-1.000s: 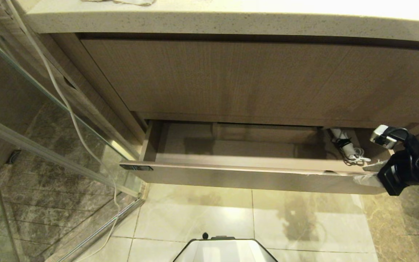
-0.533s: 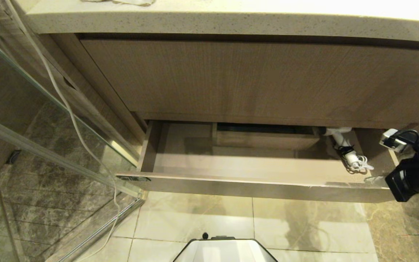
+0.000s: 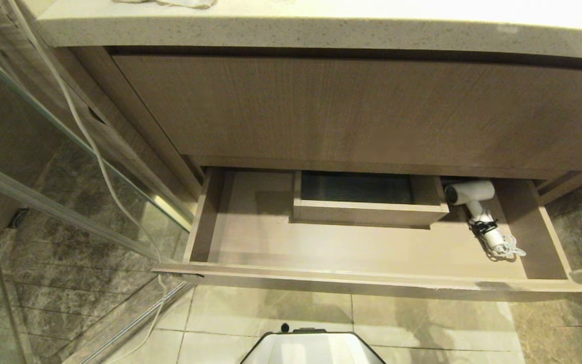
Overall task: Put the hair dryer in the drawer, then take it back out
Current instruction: Pull open the drawer, then take the hairdryer out
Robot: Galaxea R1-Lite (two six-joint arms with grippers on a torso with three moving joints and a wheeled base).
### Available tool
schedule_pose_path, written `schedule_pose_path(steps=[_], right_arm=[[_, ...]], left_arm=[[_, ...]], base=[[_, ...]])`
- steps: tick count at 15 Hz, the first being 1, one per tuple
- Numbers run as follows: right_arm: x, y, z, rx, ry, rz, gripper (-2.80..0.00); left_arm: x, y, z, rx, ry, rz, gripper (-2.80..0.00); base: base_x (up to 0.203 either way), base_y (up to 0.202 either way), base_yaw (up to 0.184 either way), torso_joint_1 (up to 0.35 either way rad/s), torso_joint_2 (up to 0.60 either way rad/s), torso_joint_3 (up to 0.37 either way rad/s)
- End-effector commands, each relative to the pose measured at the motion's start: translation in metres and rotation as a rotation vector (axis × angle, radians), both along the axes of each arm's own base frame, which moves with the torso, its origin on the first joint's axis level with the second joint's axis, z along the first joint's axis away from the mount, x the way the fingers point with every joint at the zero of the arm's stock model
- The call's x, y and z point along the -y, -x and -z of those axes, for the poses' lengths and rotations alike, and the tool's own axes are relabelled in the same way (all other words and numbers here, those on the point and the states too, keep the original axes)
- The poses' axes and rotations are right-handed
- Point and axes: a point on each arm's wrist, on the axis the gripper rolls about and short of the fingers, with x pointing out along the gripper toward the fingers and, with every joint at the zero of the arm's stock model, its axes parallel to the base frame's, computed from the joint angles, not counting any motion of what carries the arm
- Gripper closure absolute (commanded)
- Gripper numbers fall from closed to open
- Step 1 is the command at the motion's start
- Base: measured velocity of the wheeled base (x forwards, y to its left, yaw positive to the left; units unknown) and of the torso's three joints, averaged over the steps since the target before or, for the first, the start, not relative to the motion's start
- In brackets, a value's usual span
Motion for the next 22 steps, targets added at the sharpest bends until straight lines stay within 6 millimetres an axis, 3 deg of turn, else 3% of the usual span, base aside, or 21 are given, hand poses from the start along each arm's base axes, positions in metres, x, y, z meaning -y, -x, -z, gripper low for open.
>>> schedule_pose_path(steps=[1,3,5,7,11,12,15,18,22], right_arm=[[-0.004,0.023,0.0,0.026,0.019,0.117,0.0],[-0.007,0.039,0.021,-0.025,0.05,0.242,0.0],[-0.006,0.038,0.027,-0.014,0.045,0.302,0.0],[-0.001,0.019,0.035,-0.046,0.034,0.298,0.0],[0.018,-0.039,0.051,-0.064,0.029,0.298,0.0],[0.021,-0.047,0.049,-0.03,0.035,0.298,-2.8],[0.027,-0.061,0.058,-0.045,0.03,0.302,-2.8],[0.047,-0.103,0.102,-0.161,-0.001,0.318,-2.8],[0.085,-0.152,0.132,-0.147,-0.045,0.344,-2.8]], left_arm=[[0.0,0.0,0.0,-0.001,0.0,0.0,0.0],[0.0,0.0,0.0,-0.001,0.0,0.0,0.0],[0.0,0.0,0.0,0.0,0.0,0.0,0.0],[0.0,0.0,0.0,0.0,0.0,0.0,0.0],[0.0,0.0,0.0,-0.001,0.0,0.0,0.0],[0.0,0.0,0.0,-0.001,0.0,0.0,0.0],[0.0,0.0,0.0,-0.001,0.0,0.0,0.0],[0.0,0.0,0.0,-0.001,0.0,0.0,0.0],[0.0,0.0,0.0,-0.001,0.0,0.0,0.0]], base=[[0.0,0.0,0.0,0.0,0.0,0.0],[0.0,0.0,0.0,0.0,0.0,0.0],[0.0,0.0,0.0,0.0,0.0,0.0],[0.0,0.0,0.0,0.0,0.0,0.0],[0.0,0.0,0.0,0.0,0.0,0.0],[0.0,0.0,0.0,0.0,0.0,0.0],[0.0,0.0,0.0,0.0,0.0,0.0],[0.0,0.0,0.0,0.0,0.0,0.0],[0.0,0.0,0.0,0.0,0.0,0.0]])
